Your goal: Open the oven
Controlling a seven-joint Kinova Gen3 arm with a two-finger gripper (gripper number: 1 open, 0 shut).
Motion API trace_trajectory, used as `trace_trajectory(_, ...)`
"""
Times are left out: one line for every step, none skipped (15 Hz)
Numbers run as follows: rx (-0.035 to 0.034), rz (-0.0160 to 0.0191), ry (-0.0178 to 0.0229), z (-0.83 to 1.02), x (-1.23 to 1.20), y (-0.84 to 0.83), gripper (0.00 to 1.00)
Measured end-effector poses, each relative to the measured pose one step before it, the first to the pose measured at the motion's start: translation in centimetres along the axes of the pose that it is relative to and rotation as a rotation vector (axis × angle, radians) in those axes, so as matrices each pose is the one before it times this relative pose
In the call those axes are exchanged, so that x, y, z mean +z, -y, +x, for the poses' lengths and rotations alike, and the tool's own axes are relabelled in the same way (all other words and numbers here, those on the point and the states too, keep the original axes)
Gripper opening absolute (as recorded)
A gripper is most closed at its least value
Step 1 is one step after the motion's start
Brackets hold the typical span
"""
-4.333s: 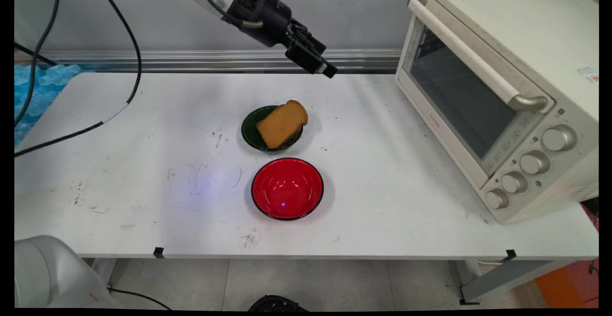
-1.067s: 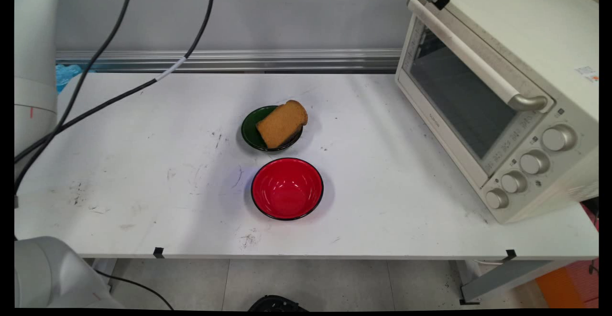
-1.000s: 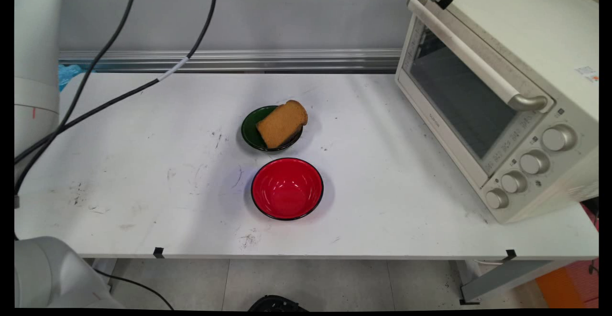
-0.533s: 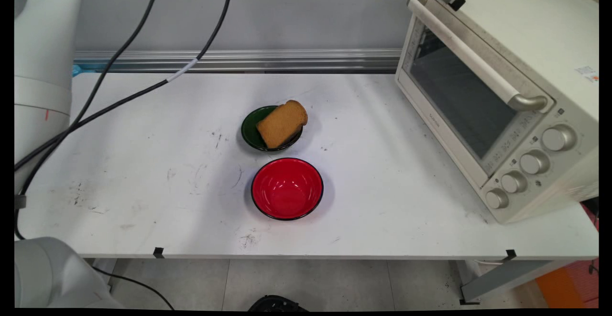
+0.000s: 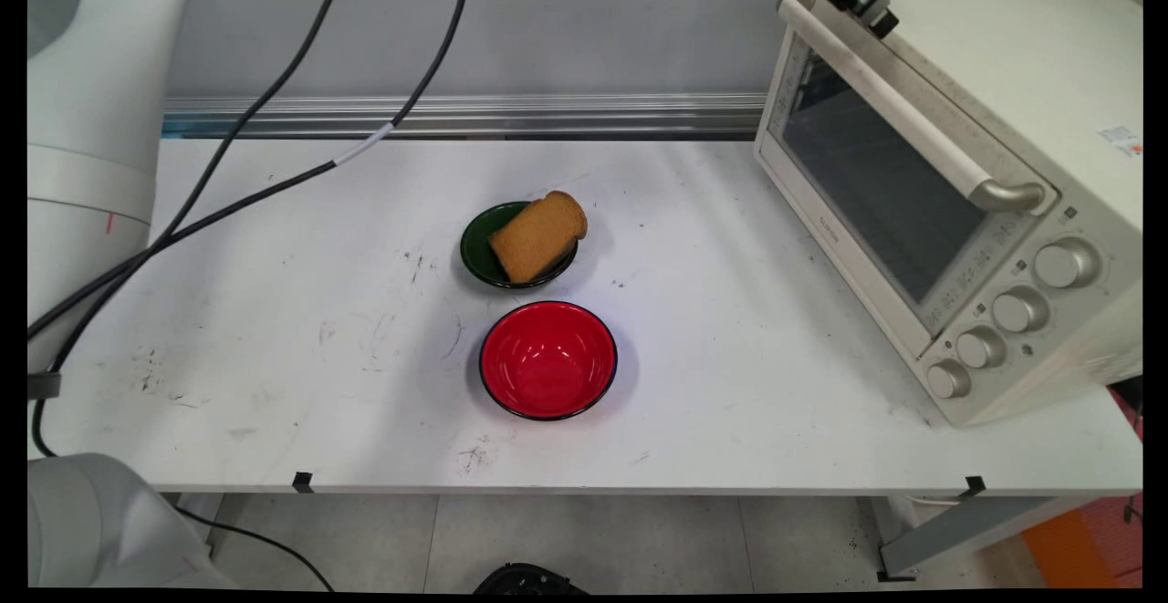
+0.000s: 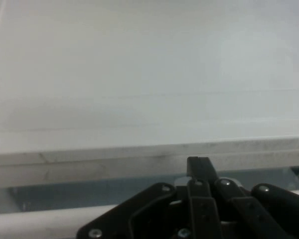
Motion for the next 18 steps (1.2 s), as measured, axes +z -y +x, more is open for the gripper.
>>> trace_trajectory(-0.00294,-0.00010,-0.00030,-0.053,0.391,0.064,0.00)
trace_trajectory(-0.00220,0.00020,-0.00003,-0.059,0.298,0.062,0.00)
trace_trajectory(-0.00261,0.00042,0.00029,-0.083,0.308,0.083,0.00)
trace_trajectory(-0.00190,0.00047,0.00061,-0.085,0.293,0.084,0.00)
trace_trajectory(-0.00158,0.00045,0.00104,-0.088,0.220,0.073,0.00)
trace_trajectory(-0.00108,0.00028,0.00081,-0.069,0.145,0.055,0.00)
trace_trajectory(-0.00231,0.00054,0.00174,-0.116,0.178,0.087,0.00)
trace_trajectory(-0.00149,0.00029,0.00117,-0.093,0.110,0.053,0.00)
trace_trajectory(-0.00184,-0.00003,0.00249,-0.148,0.166,0.048,0.00)
trace_trajectory(-0.00114,-0.00022,0.00183,-0.105,0.113,0.028,0.00)
trace_trajectory(-0.00207,-0.00048,0.00228,-0.187,0.164,0.048,0.00)
trace_trajectory(-0.00187,-0.00066,0.00273,-0.191,0.155,0.035,0.00)
trace_trajectory(-0.00156,-0.00048,0.00202,-0.162,0.130,0.031,0.00)
trace_trajectory(-0.00151,-0.00078,0.00246,-0.174,0.142,0.018,0.00)
trace_trajectory(-0.00165,-0.00081,0.00155,-0.149,0.110,0.015,0.00)
trace_trajectory(-0.00100,-0.00107,0.00209,-0.141,0.108,-0.004,0.00)
trace_trajectory(-0.00165,-0.00060,0.00229,-0.173,0.074,-0.007,0.00)
trace_trajectory(-0.00213,-0.00052,0.00238,-0.171,0.075,-0.011,0.00)
